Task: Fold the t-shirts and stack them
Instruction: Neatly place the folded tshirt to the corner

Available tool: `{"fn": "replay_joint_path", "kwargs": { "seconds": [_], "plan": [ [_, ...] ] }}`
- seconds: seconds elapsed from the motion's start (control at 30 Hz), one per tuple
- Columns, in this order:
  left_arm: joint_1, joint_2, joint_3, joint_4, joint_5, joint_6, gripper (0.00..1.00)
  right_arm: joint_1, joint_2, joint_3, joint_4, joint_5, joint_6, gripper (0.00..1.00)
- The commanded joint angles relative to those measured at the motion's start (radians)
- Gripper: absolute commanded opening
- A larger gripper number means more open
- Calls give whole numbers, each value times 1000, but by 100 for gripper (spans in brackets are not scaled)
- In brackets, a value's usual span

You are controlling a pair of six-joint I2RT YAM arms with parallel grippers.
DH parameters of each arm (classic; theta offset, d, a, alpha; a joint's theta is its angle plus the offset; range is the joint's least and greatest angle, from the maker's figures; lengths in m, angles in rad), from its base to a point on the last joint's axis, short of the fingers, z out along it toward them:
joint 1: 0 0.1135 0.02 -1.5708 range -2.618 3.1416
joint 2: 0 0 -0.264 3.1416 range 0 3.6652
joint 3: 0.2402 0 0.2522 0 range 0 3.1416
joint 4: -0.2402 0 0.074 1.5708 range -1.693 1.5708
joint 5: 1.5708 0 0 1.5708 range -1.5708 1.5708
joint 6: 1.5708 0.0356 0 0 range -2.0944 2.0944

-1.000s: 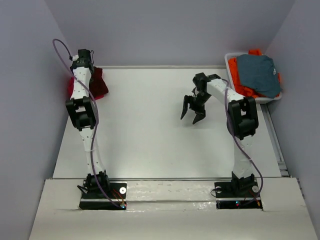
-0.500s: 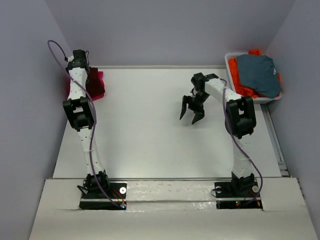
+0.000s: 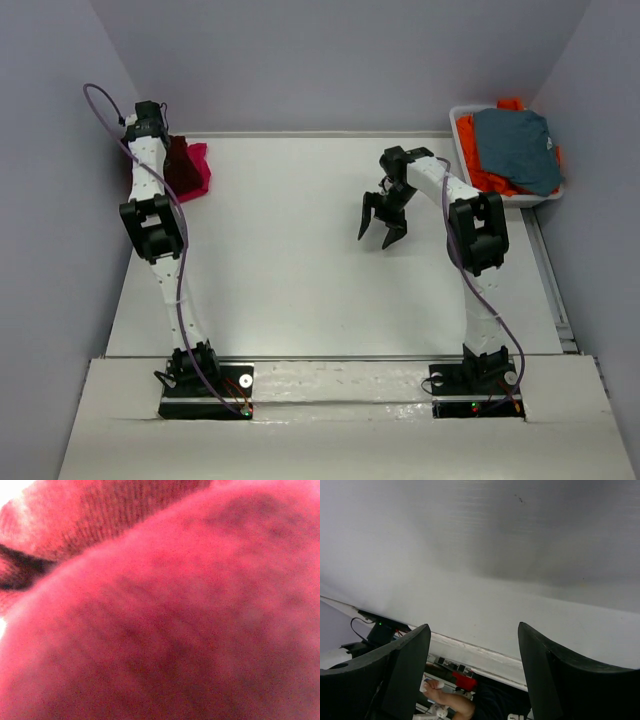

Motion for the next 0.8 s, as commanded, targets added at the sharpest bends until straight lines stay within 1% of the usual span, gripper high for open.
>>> {"fn": "replay_joint_path", "kwargs": {
  "seconds": [0.0, 0.03, 0.07, 0.13, 0.17, 0.23, 0.47, 0.57, 0.7, 0.77],
  "plan": [
    [14, -18, 39, 19, -17, 12, 12, 19, 2, 49, -25, 2, 9, 77],
    [14, -20, 37, 19, -13, 12, 36, 19, 2, 48, -24, 2, 9, 77],
    [14, -20, 37, 22, -7, 13, 47, 19, 1, 46, -21, 4, 9, 77],
    [14, -21, 34, 23, 3, 19, 52, 19, -2, 42, -18, -1, 8, 77],
    [14, -23, 28, 26, 6, 21, 59, 19, -2, 40, -16, -1, 6, 77],
    [3, -21, 23, 31, 9, 29, 65, 19, -4, 37, -16, -3, 2, 77],
    [-37, -28, -9, 62, 24, 62, 68, 19, -8, 23, -7, -3, -11, 77],
    [-75, -26, -14, 71, 32, 76, 68, 19, -13, 12, 1, -4, -15, 77],
    [-135, -64, -27, 103, -19, 94, 69, 19, -24, -7, 16, -7, -20, 77],
    [-162, -84, -33, 115, -51, 99, 73, 19, -27, -14, 19, -7, -28, 77]
  ]
}}
